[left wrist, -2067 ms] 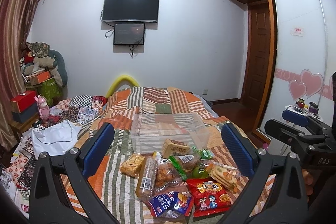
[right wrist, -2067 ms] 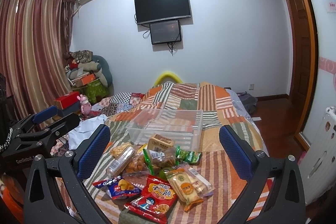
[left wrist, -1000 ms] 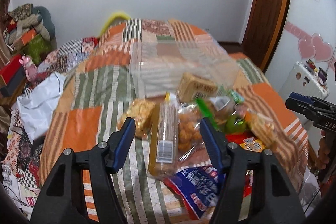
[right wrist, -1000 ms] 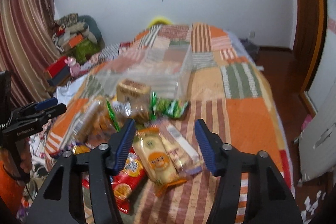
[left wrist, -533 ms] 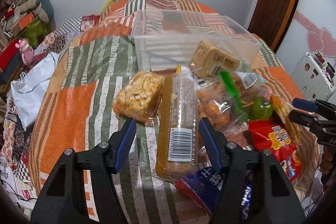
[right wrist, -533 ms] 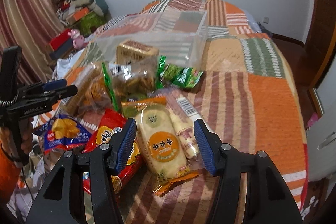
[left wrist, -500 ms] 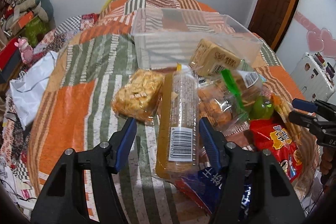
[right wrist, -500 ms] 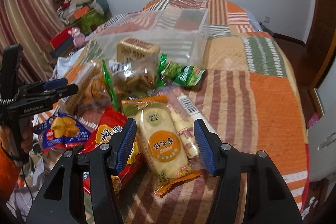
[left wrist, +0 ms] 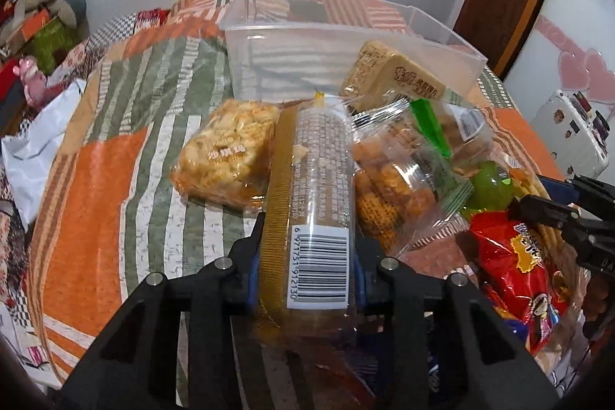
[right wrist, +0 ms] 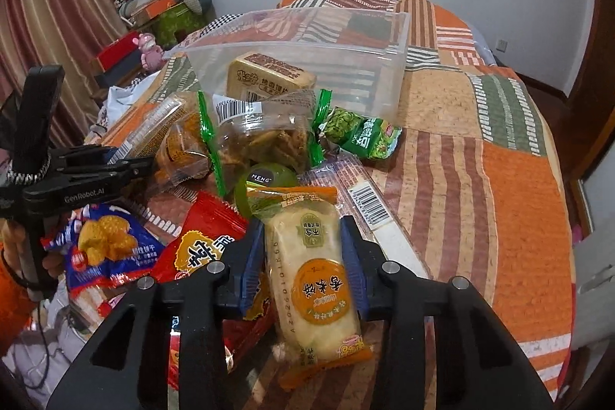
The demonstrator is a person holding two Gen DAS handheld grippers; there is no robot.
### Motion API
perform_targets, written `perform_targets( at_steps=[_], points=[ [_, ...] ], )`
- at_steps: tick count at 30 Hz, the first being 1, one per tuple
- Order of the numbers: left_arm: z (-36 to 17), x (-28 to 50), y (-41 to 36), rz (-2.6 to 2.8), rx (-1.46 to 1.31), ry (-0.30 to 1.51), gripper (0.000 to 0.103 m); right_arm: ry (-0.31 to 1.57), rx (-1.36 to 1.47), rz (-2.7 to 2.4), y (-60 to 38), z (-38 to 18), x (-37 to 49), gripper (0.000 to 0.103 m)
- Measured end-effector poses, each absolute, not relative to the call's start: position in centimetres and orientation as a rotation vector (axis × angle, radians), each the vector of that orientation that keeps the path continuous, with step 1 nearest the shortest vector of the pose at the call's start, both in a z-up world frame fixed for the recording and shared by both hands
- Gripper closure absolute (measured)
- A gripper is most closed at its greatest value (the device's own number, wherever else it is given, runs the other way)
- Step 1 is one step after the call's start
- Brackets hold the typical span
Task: Organize snacks
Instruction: 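Lift the biscuit tube with the left tool while the right tool carries the cake pack over the box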
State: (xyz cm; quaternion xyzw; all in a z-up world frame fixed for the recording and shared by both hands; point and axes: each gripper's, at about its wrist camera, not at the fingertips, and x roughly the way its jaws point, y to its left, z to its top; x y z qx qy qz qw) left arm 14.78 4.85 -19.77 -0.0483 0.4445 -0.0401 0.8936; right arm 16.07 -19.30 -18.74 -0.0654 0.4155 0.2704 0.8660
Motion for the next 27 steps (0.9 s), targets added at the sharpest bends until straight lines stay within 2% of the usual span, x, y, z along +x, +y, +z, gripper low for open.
perform_targets(
  at_steps=[11,27],
  points=[
    [-15.3,13.5,4.8,-0.089,-0.091,0.814,0.067,0.774,-0.084,0.55,-20.7,-15.3,15.7,0.069],
    [-9.5,16.4,5.3,-0.09,-0.089,0.684,0.067,0.6,-0.084,0.521,-19.4,-10.2,18.2,0.069]
  ],
)
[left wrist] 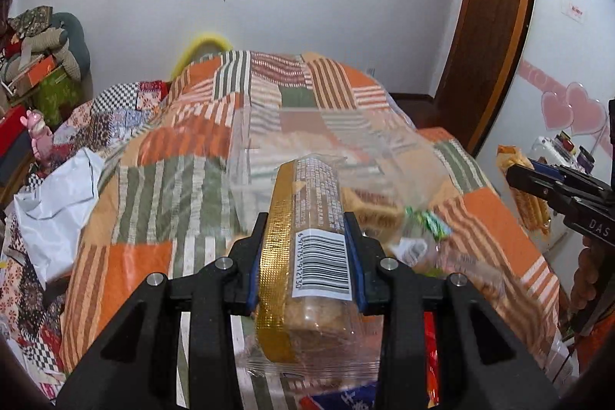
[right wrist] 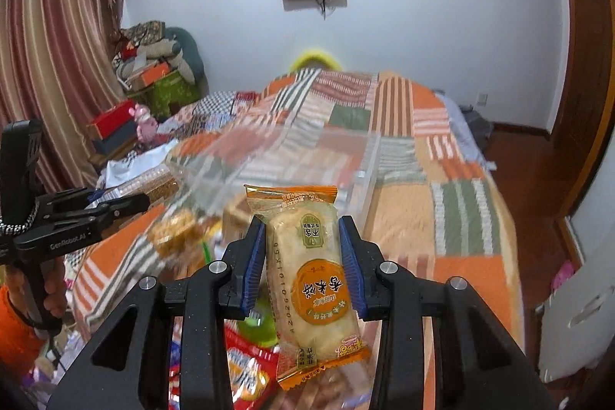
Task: Organize snacks
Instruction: 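Lift the biscuit tube with the left tool while the right tool carries the cake pack over the box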
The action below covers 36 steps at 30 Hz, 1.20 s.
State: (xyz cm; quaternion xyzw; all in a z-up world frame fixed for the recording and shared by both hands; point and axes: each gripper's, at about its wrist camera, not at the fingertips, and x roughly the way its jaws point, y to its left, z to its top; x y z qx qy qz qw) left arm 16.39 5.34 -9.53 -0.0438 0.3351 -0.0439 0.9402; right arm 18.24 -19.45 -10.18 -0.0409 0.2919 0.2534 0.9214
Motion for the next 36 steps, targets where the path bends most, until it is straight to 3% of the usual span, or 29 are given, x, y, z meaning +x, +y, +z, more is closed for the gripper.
perform_targets(
  at_steps=[10,36],
  points=[
    [-8.0,20.6,6.4,-0.064,-0.093,0.656,0.067,0.53,-0.093,0.514,-18.0,-8.4,21.2,0.069],
    [-14.4,32.8,6.6,-0.088,-0.135,0.856,0.067,0.8,-0.157,0.504,-13.5,-14.8,32.5,0.069]
  ],
)
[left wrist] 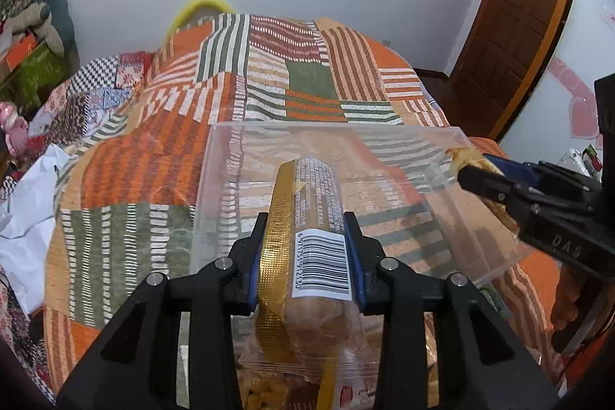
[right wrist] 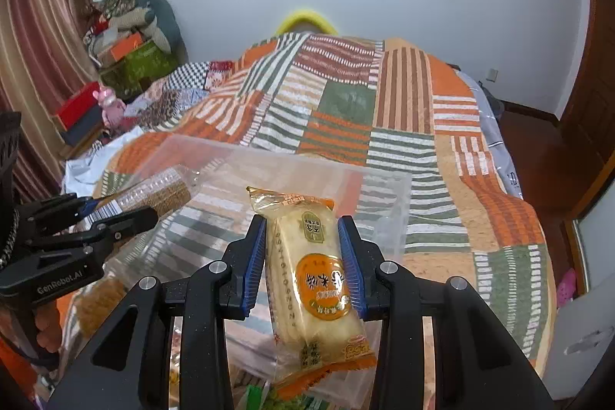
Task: Organize snacks
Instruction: 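Lift the biscuit tube with the left tool while the right tool carries the cake pack over the box, then open the left tool over the clear box while the right tool releases the cake pack inside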
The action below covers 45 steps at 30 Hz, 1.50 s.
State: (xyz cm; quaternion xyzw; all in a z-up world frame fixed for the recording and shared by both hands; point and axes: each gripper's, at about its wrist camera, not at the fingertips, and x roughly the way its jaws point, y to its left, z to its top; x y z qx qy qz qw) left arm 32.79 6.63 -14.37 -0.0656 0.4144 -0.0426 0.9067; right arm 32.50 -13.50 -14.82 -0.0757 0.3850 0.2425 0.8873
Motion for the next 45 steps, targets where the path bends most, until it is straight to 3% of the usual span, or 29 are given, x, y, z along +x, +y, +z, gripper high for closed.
perform_targets(
  at_steps=[10,13,17,19,21,24,28,31,40,45],
  points=[
    [-12.7,32.2,5.7,-0.079,-0.074,0.812,0.067,0.868,-0.159,0.502,-13.5,-15.7,32.5,0.067],
    [-11.9,31.1,5.4,-0.08,-0.064,0.809,0.066,0.852,-0.164,0.495,-13.8,-14.9,31.8,0.05],
    [-10.7,28.9,5.0,-0.086,-0.048,0.801,0.066,0.812,-0.176,0.491,-14.7,-13.3,29.7,0.049],
    [-10.0,27.4,4.8,-0.084,-0.04,0.796,0.06,0.798,-0.164,0.503,-15.3,-12.4,28.3,0.049],
    [-9.4,25.6,4.7,-0.081,-0.043,0.783,0.045,0.785,-0.159,0.509,-15.8,-11.8,27.0,0.048],
    [-8.6,23.2,4.6,-0.068,-0.054,0.766,0.031,0.758,-0.164,0.51,-16.5,-11.0,24.3,0.044],
    [-8.1,20.1,4.1,-0.067,-0.054,0.768,0.029,0.74,-0.162,0.512,-17.1,-10.5,21.2,0.038],
    [-8.2,17.7,3.5,-0.067,-0.05,0.774,0.021,0.739,-0.146,0.511,-17.7,-10.7,19.2,0.034],
    [-10.5,11.3,1.7,-0.093,-0.072,0.834,0.013,0.804,-0.118,0.524,-18.6,-13.2,14.9,0.032],
    [-11.8,9.1,0.7,-0.114,-0.07,0.866,0.011,0.82,-0.139,0.523,-17.9,-14.6,13.0,0.021]
  ],
)
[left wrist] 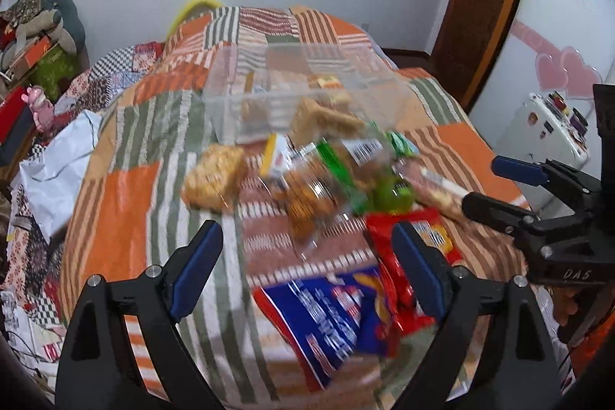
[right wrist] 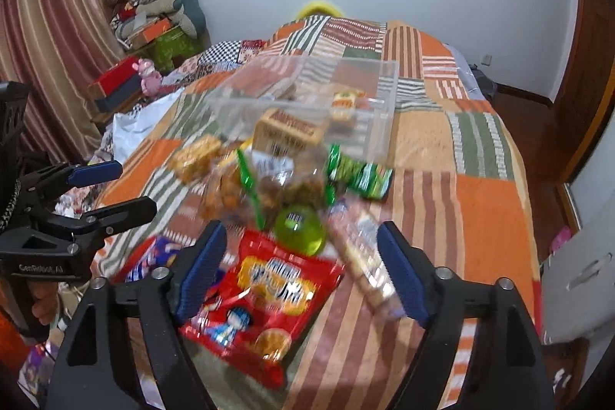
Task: Organize snacks
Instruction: 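Open the left tool over the clear box while the right tool releases the cake pack inside, then grasp the blue snack bag with the left tool while the right tool grasps the red snack bag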
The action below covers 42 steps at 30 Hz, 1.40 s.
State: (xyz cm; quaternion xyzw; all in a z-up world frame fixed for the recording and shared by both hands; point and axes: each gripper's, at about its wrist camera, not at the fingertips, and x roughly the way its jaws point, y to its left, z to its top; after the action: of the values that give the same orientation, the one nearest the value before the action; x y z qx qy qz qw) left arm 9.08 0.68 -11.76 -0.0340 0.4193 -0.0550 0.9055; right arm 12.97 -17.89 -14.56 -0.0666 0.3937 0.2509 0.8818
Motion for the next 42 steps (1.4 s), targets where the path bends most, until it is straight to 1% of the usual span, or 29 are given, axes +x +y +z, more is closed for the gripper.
perform_targets(
  at_steps=[2,3,7,13,19,23,26,27,29,31,32,33,36,39,41,42],
  points=[
    [-12.2,8.4,0.1,-0.128,-0.067,0.875,0.007,0.834,-0.149,0.53,-17.5,-15.3,12.4,0.021],
    [-12.6,8.1,-0.3,-0.134,-0.059,0.878,0.006,0.837,-0.159,0.529,-17.5,-15.6,12.1,0.021],
    [-14.1,7.7,-0.9,-0.135,-0.02,0.904,0.006,0.874,-0.176,0.523,-17.0,-17.0,12.3,0.02],
    [-16.6,7.5,0.8,-0.091,-0.009,0.951,0.006,0.938,-0.169,0.541,-16.3,-18.9,11.7,0.02],
    [-18.7,8.0,2.9,-0.079,-0.09,1.009,0.006,0.98,-0.168,0.551,-15.7,-20.4,11.5,0.019],
    [-19.2,8.5,3.5,-0.091,-0.15,1.006,0.006,1.031,-0.121,0.565,-16.4,-21.1,12.1,0.018],
    [-19.3,9.3,3.6,-0.109,-0.182,1.003,0.006,1.028,-0.117,0.575,-16.7,-21.3,12.0,0.019],
    [-19.3,9.5,3.5,-0.113,-0.186,1.005,0.006,1.023,-0.12,0.578,-16.7,-21.1,11.9,0.021],
    [-19.5,10.1,3.2,-0.118,-0.191,1.013,0.006,1.017,-0.121,0.591,-16.9,-20.9,11.8,0.038],
    [-19.6,10.5,3.0,-0.119,-0.189,1.004,0.006,1.009,-0.118,0.596,-17.1,-20.8,11.8,0.043],
    [-19.5,10.5,2.9,-0.12,-0.188,0.999,0.01,0.995,-0.124,0.589,-17.3,-20.6,11.7,0.044],
    [-19.5,10.6,2.7,-0.129,-0.186,0.99,0.02,0.986,-0.13,0.583,-17.5,-20.5,11.8,0.044],
    [-19.1,10.6,2.5,-0.148,-0.172,0.974,0.027,0.956,-0.135,0.574,-18.0,-19.9,11.7,0.044],
    [-18.4,10.3,2.3,-0.153,-0.143,0.953,0.031,0.939,-0.114,0.581,-18.7,-19.0,11.7,0.044],
    [-17.8,10.1,2.4,-0.153,-0.141,0.94,0.032,0.921,-0.106,0.582,-19.2,-18.3,11.7,0.044],
    [-17.4,10.1,2.5,-0.151,-0.143,0.932,0.035,0.908,-0.102,0.582,-19.5,-17.8,11.8,0.044]
  ],
)
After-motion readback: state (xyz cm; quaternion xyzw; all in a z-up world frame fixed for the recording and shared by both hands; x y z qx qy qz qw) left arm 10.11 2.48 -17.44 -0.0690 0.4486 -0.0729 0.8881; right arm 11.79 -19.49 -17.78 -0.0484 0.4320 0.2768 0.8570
